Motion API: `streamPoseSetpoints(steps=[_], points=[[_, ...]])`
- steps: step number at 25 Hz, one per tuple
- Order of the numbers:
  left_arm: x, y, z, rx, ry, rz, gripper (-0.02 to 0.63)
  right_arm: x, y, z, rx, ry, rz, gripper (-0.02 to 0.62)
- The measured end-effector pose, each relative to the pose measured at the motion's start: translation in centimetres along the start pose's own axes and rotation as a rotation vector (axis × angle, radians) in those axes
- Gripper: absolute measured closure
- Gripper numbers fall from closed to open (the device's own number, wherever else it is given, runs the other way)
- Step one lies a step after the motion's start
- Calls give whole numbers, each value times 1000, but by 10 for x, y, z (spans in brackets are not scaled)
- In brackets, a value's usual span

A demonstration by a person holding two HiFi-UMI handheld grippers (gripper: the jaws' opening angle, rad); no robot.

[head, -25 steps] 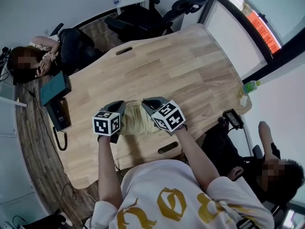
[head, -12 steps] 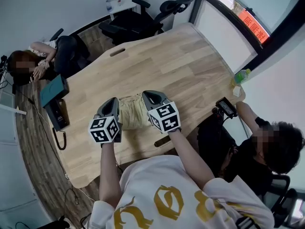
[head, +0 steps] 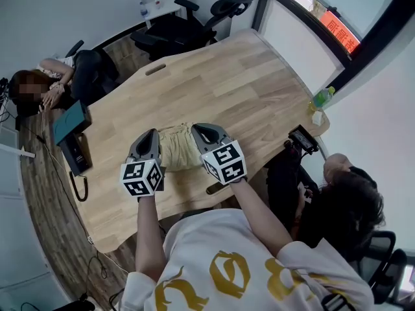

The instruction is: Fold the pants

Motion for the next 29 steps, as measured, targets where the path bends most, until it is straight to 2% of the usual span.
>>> streamPoseSetpoints(steps=[16, 22, 29], points=[[-3, -5, 5, -19, -1, 3, 600, -4, -2, 0, -12, -13, 21, 591], [-7, -8, 6, -28, 3, 13, 600, -10, -5, -4, -23, -13, 123, 591], [-15, -16, 5, -41, 7, 30, 600, -11, -15, -12, -54, -12, 110, 591]])
Point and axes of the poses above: the fingertips, and each gripper's own axes: z backward along the fingers, x to its right, y out of its top, the point moved 5 cm from there along z, backward along the fingers, and after that the axes turned 15 degrees about -y, right-handed, at the moved point
